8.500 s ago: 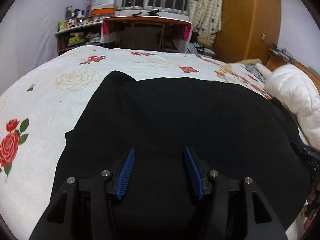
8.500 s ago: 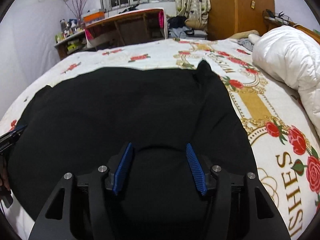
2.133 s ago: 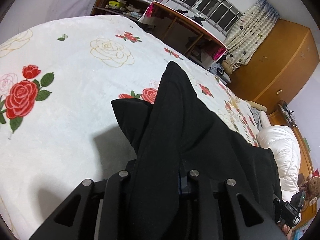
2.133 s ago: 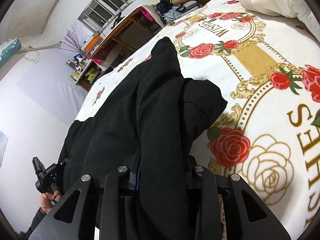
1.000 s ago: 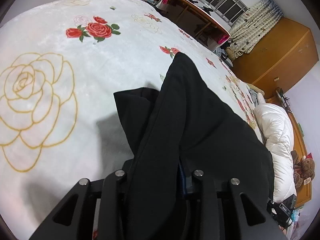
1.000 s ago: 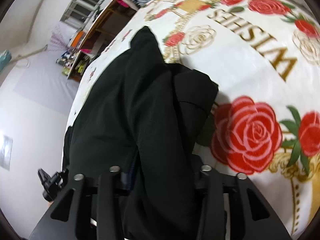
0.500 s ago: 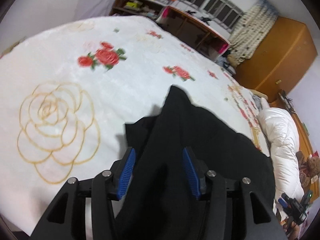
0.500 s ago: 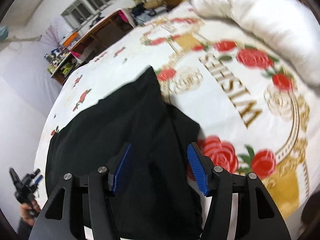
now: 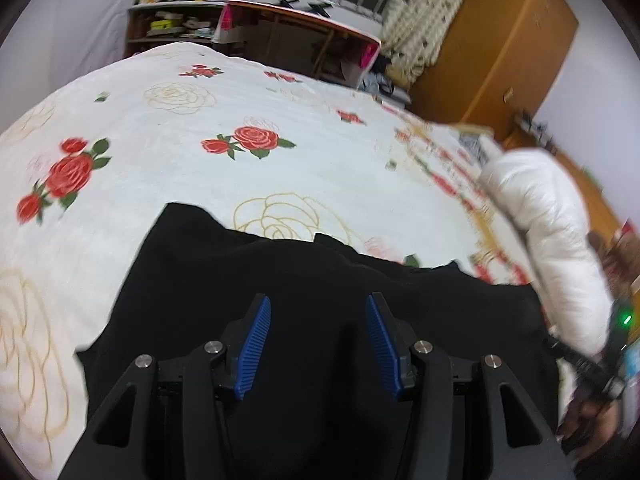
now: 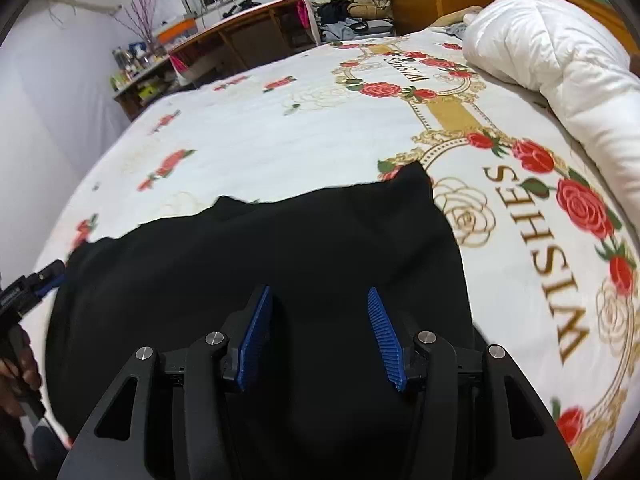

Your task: Fold large clothes

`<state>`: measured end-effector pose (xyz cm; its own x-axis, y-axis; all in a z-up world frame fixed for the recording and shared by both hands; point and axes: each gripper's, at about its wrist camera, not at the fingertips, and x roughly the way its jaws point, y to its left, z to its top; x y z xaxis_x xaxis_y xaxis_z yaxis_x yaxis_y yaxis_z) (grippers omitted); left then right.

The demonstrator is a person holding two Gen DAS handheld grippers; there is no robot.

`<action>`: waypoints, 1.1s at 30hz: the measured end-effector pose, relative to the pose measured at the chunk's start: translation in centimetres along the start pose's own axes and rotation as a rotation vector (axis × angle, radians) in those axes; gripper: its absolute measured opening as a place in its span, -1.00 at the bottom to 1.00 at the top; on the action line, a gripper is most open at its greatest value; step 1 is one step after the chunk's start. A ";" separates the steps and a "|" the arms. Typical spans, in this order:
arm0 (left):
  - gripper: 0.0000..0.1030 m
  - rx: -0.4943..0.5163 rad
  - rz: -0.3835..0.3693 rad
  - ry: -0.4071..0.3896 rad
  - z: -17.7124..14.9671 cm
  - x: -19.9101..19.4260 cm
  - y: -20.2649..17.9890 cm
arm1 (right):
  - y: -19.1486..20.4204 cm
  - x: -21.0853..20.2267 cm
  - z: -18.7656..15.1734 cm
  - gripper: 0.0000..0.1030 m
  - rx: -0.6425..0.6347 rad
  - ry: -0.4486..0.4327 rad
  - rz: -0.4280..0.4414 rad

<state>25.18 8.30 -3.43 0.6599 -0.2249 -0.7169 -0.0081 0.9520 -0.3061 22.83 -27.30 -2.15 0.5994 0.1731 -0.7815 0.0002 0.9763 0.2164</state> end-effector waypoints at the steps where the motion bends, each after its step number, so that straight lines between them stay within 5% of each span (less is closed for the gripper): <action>1: 0.00 0.006 0.032 0.023 0.1 1.4 0.2 | -0.3 1.0 0.3 -0.01 -0.010 0.007 -0.027; 8: -0.09 -0.036 0.114 0.003 0.3 5.3 2.8 | -2.5 5.0 1.6 -0.06 0.006 0.025 -0.099; 17: -0.16 -0.077 0.132 -0.006 0.2 7.2 3.9 | -4.8 8.3 2.2 -0.06 0.093 0.055 -0.107; 20: -0.16 -0.069 0.141 0.015 0.7 6.9 3.8 | -5.8 8.2 2.5 0.07 0.145 0.084 -0.151; 27: -0.15 -0.015 0.150 -0.055 0.7 0.0 3.0 | -4.2 -0.1 1.5 0.08 0.077 -0.027 -0.133; 33: -0.07 0.023 0.158 -0.105 -4.7 -6.8 3.0 | -1.3 -6.6 -5.0 0.08 0.022 -0.071 -0.082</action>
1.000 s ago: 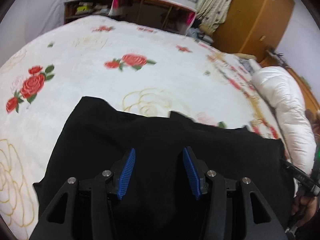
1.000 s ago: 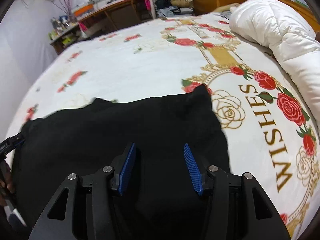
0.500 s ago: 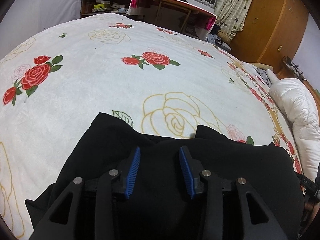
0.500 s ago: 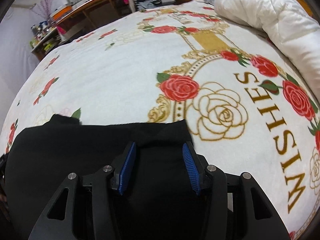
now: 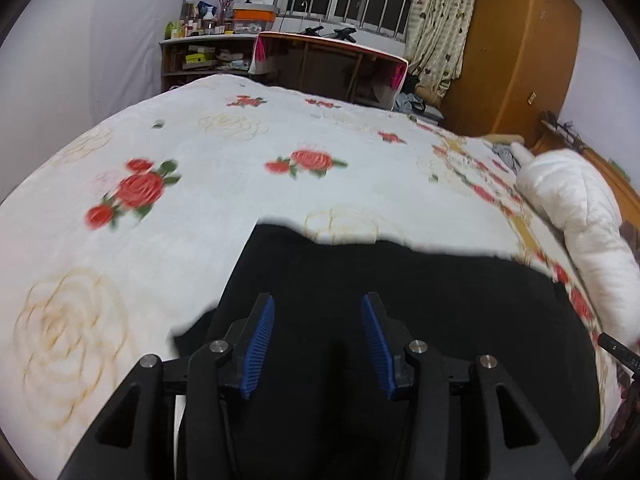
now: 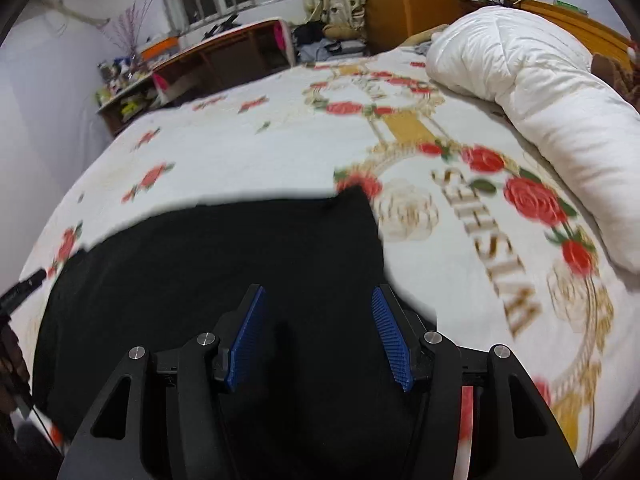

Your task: Fold large clothes

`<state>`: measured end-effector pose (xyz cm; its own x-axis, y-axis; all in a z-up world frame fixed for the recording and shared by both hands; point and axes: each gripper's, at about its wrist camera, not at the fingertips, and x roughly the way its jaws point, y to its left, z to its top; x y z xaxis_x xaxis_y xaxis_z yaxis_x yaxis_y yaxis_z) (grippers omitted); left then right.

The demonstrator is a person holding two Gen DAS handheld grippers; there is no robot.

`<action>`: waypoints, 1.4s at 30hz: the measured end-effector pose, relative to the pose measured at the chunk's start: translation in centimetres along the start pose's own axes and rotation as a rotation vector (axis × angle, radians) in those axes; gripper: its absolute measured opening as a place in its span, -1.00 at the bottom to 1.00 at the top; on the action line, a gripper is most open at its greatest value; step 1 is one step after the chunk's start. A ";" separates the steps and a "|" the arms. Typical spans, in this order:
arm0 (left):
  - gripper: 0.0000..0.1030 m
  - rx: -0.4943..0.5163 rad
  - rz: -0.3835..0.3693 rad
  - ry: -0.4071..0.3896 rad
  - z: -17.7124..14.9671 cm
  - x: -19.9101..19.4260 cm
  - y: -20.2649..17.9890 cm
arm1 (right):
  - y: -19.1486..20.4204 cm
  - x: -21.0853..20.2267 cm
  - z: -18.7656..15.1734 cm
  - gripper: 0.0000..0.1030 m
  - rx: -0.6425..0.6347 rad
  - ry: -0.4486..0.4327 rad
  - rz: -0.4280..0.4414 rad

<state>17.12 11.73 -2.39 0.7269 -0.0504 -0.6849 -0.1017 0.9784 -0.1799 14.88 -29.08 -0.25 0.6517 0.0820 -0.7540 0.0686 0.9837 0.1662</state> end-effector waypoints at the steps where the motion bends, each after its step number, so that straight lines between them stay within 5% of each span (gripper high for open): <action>1: -0.07 0.001 0.012 0.020 -1.4 -0.4 0.4 | 0.3 -0.4 -1.9 0.08 -0.012 0.015 -0.011; 4: -0.07 -0.026 0.048 0.101 -4.7 0.4 1.7 | -0.5 0.7 -4.9 0.08 0.007 0.073 -0.031; 6: -0.07 0.020 0.076 0.071 -6.0 0.4 1.7 | -0.7 0.9 -5.5 0.07 -0.013 0.057 -0.070; 12: -0.07 0.015 0.119 0.093 -5.5 0.0 1.0 | -0.8 0.8 -4.9 0.08 -0.012 0.100 -0.087; 21: 0.00 0.025 0.076 0.073 -7.2 -6.8 -1.1 | 2.0 -7.2 -7.4 0.10 -0.047 0.007 -0.033; 30: 0.16 0.162 0.060 0.017 -9.8 -14.6 -5.2 | 6.6 -13.5 -10.7 0.10 -0.105 -0.049 0.043; 34: 0.37 0.176 0.083 0.012 -10.8 -16.7 -6.2 | 8.2 -15.5 -12.2 0.10 -0.147 -0.058 0.071; 42: 0.39 0.148 0.019 0.034 -12.1 -17.5 -6.7 | 9.0 -16.7 -14.2 0.24 -0.175 -0.053 0.085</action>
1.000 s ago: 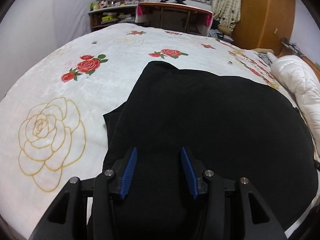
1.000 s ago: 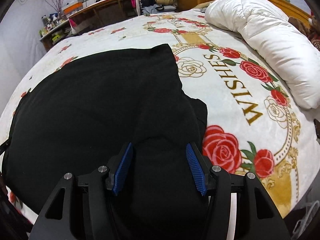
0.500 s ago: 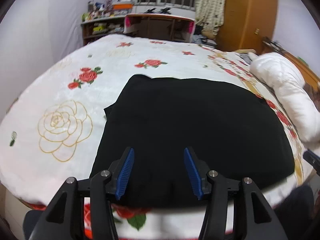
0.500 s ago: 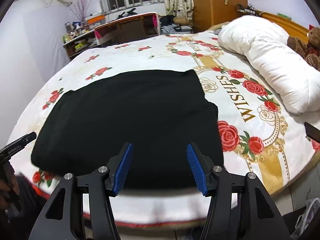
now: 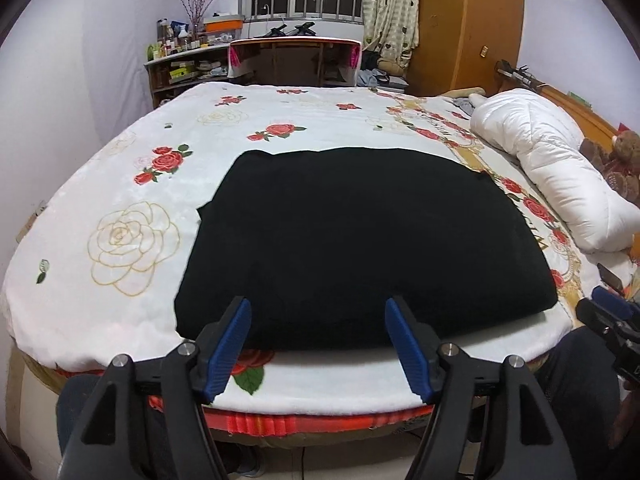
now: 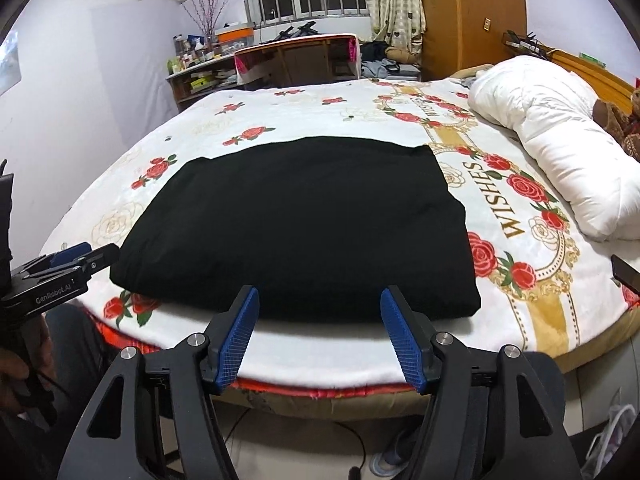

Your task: Fold large clothes

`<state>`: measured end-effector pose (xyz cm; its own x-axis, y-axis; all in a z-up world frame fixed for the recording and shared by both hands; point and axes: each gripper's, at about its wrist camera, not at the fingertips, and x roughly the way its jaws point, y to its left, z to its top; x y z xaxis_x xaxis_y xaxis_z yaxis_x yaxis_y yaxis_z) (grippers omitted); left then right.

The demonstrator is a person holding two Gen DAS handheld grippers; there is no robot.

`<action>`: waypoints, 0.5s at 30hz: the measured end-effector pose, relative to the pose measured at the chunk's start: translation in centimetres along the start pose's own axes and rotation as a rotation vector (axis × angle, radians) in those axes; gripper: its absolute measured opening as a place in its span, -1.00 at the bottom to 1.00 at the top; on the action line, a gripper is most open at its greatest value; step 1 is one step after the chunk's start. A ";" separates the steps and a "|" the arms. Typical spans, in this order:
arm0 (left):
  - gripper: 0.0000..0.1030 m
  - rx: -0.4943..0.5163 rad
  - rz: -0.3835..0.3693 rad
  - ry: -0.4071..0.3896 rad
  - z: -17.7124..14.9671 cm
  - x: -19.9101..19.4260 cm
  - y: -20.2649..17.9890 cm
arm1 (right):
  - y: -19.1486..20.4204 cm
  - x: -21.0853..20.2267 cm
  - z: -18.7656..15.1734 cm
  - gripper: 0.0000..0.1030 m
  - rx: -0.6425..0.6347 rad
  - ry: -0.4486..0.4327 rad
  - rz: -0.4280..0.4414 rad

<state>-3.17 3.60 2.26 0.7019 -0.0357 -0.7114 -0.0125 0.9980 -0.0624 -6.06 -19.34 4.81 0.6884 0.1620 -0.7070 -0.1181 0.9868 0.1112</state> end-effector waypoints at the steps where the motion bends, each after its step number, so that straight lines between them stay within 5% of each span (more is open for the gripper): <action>1: 0.39 -0.007 -0.007 0.002 -0.1 0.0 0.0 | -0.1 0.1 -0.1 0.24 0.001 0.005 0.000; 15: 0.39 -0.004 -0.012 0.024 -0.7 0.2 -0.5 | 0.7 0.1 -0.4 0.25 -0.020 0.004 -0.004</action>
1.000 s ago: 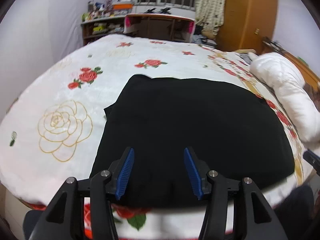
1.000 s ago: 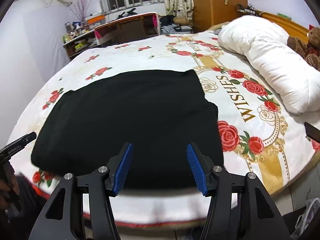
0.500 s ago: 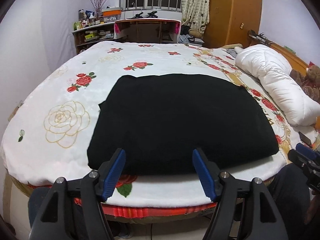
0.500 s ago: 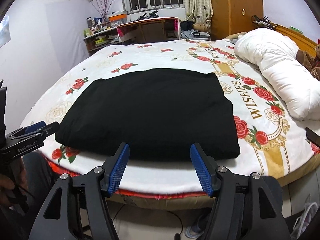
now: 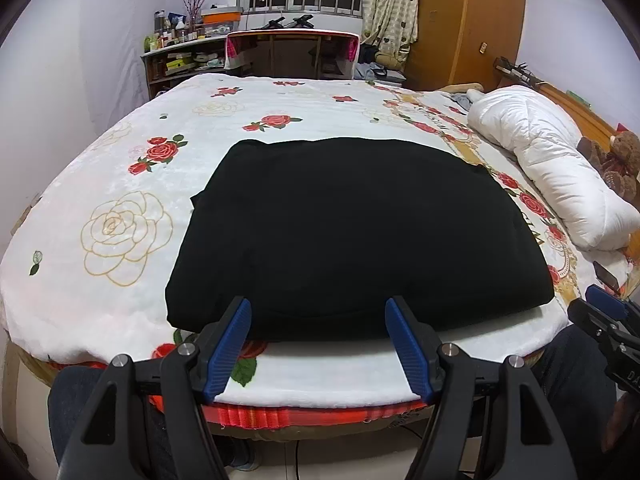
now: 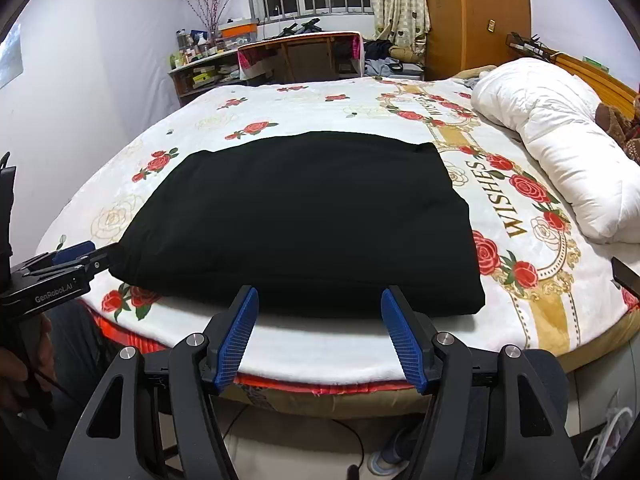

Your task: Fold large clothes

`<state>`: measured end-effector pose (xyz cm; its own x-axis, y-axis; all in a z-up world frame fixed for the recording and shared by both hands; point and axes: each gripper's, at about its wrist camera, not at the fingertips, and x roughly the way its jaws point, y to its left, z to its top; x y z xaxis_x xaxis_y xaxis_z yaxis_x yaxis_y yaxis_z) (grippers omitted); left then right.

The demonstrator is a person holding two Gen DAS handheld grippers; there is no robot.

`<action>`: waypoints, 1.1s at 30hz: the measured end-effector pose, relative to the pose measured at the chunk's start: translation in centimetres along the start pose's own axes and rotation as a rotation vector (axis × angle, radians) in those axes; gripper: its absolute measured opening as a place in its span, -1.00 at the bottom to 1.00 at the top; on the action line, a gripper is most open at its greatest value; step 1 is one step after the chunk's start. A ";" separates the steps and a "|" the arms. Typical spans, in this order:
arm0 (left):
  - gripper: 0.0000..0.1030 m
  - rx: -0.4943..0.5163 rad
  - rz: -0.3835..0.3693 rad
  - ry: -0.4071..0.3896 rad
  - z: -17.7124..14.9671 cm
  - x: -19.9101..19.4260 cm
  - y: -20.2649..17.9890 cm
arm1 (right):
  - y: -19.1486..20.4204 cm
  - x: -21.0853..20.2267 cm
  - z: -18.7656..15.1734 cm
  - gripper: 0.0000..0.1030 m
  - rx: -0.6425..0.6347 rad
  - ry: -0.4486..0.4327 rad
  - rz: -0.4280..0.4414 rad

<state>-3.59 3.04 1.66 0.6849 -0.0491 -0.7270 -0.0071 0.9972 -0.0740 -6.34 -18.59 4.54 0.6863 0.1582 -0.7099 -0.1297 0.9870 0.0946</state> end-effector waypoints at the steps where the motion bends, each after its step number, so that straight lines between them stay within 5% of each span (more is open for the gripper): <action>1: 0.39 0.004 -0.001 0.001 0.0 0.0 -0.1 | 0.0 0.0 0.0 0.25 0.001 0.000 0.001; 33: 0.39 0.024 -0.005 0.010 -0.1 0.0 -0.4 | 0.0 0.4 -0.2 0.25 0.004 0.016 -0.001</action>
<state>-3.66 2.62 1.67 0.6772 -0.0547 -0.7337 0.0141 0.9980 -0.0614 -6.25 -18.55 4.11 0.6752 0.1566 -0.7208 -0.1258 0.9873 0.0967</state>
